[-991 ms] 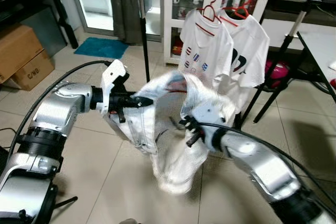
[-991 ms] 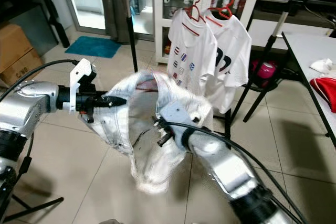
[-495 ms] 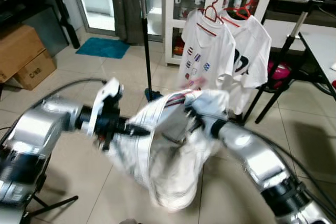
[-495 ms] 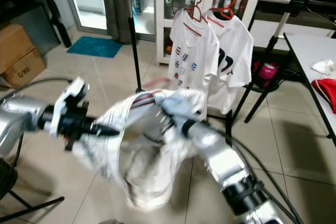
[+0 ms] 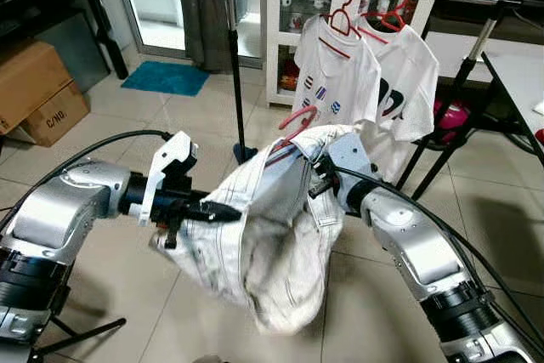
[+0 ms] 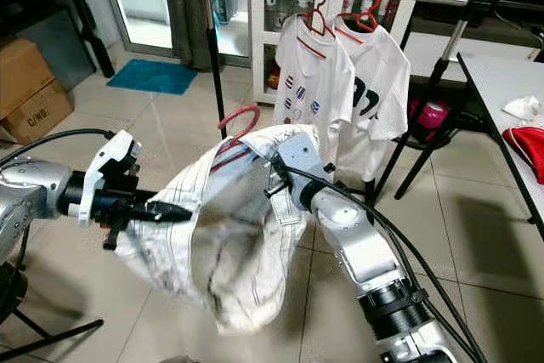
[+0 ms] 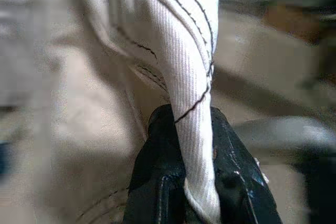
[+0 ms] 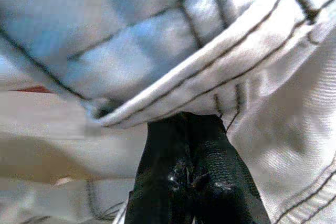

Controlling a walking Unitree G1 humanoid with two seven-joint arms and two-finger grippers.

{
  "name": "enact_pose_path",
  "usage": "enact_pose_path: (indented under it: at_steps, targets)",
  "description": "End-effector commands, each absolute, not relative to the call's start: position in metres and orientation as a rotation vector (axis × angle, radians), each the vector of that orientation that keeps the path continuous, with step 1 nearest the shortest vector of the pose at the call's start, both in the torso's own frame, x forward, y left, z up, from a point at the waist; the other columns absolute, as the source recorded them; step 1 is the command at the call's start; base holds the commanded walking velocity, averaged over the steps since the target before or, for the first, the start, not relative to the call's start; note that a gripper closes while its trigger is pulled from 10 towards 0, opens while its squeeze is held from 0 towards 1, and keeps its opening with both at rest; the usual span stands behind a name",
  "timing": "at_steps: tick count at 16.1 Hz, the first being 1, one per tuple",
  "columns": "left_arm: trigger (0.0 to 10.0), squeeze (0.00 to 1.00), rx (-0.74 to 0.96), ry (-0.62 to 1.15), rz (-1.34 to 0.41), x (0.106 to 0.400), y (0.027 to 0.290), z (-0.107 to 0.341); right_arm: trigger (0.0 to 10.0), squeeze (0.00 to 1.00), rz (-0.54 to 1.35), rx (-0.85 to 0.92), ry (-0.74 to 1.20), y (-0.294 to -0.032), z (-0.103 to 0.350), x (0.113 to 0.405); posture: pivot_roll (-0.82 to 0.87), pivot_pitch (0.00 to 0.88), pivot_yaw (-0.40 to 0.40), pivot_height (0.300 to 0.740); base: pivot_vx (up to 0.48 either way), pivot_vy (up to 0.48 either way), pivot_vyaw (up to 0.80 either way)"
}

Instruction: Hang hanger

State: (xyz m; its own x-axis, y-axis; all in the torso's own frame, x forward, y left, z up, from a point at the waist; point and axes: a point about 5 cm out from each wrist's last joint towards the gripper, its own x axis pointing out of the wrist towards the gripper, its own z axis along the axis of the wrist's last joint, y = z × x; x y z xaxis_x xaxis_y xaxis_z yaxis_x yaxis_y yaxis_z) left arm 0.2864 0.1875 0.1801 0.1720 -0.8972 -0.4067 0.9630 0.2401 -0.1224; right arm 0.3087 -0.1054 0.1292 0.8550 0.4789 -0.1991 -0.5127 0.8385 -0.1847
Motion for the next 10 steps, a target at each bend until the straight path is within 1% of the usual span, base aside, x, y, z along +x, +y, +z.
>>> enact_pose_path:
  at_steps: [1,4,6,7,8,10]
  targets:
    - [0.0,0.0,0.269,0.347,-1.238,0.298,0.194,0.194,10.0,1.0,0.56,-0.177,0.099,-0.106,0.138,0.306,-0.03,0.0,0.026,0.74,0.0,0.0,0.0]
    - [0.0,0.0,0.321,0.344,-1.155,0.305,0.205,0.191,10.0,1.0,0.606,-0.129,0.083,-0.116,0.141,0.299,-0.03,0.0,0.03,0.74,0.0,0.0,0.0]
    - [0.0,0.0,0.336,0.323,-1.086,0.31,0.222,0.191,10.0,1.0,0.819,-0.15,0.057,-0.129,0.151,0.279,-0.04,0.0,0.032,0.74,0.0,0.0,0.0]
    - [0.0,0.0,0.34,0.316,-1.083,0.31,0.227,0.19,10.0,1.0,0.899,-0.171,0.05,-0.137,0.157,0.271,-0.04,0.0,0.032,0.74,0.0,0.0,0.0]
    - [0.0,0.0,0.348,0.315,-1.09,0.309,0.232,0.189,10.0,1.0,0.938,-0.169,0.041,-0.147,0.165,0.267,-0.04,0.0,0.034,0.74,0.0,0.0,0.0]
    - [0.0,0.0,0.334,0.328,-1.16,0.303,0.236,0.188,10.0,1.0,0.95,-0.195,0.004,-0.164,0.181,0.272,-0.04,0.0,0.04,0.74,0.0,0.0,0.0]
